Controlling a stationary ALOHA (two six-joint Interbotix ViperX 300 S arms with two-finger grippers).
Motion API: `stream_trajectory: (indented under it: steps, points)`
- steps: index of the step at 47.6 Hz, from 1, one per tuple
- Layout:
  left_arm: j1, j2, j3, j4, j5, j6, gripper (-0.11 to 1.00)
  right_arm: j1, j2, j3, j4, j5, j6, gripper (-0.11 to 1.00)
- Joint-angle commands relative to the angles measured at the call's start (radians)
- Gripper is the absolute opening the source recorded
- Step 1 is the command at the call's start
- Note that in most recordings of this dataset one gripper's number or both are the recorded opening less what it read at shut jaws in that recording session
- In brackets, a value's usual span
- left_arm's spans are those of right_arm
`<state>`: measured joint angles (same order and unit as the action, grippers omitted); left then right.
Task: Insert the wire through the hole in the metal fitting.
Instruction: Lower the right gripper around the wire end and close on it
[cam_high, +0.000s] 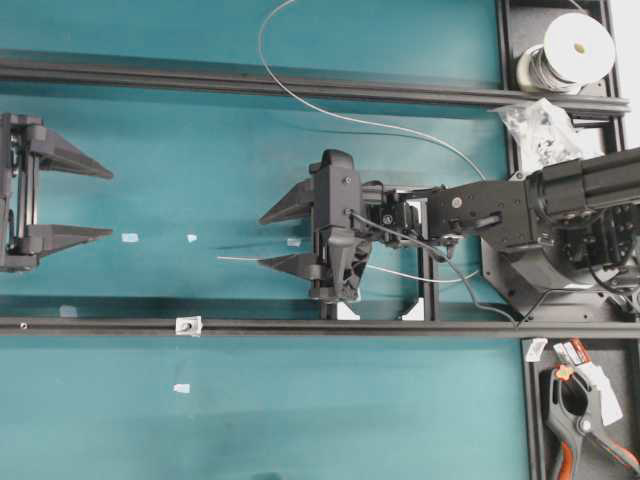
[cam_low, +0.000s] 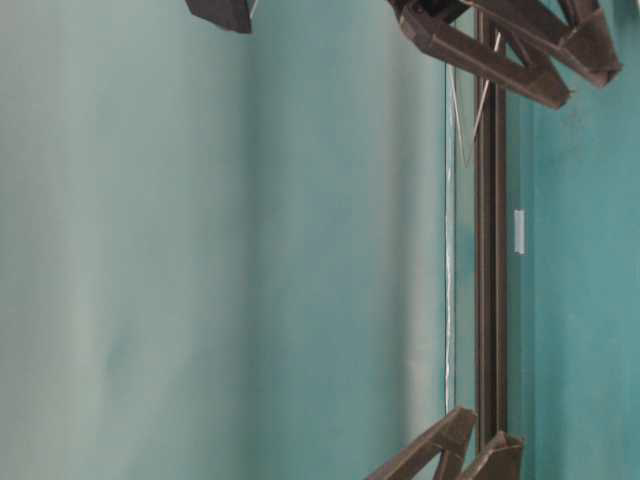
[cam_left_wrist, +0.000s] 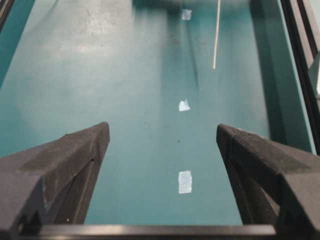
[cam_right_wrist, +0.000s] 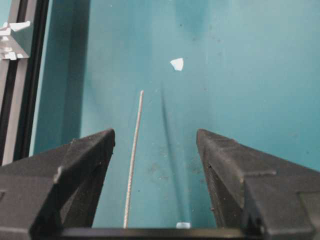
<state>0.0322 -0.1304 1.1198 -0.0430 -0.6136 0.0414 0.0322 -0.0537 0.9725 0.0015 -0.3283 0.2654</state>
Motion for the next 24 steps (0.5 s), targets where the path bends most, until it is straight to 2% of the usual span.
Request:
stream_trajectory:
  steps: [1, 13, 24]
  points:
    - [0.0, -0.008, -0.017, 0.003, -0.008, 0.0, 0.83, 0.005, -0.003, -0.018, 0.002, -0.003, 0.009, 0.75]
    - [0.002, -0.006, -0.017, 0.003, -0.008, 0.0, 0.83, 0.008, 0.018, -0.021, 0.002, -0.002, 0.04, 0.75]
    - [0.0, -0.006, -0.017, 0.003, -0.006, 0.0, 0.83, 0.018, 0.044, -0.049, 0.002, 0.029, 0.04, 0.75]
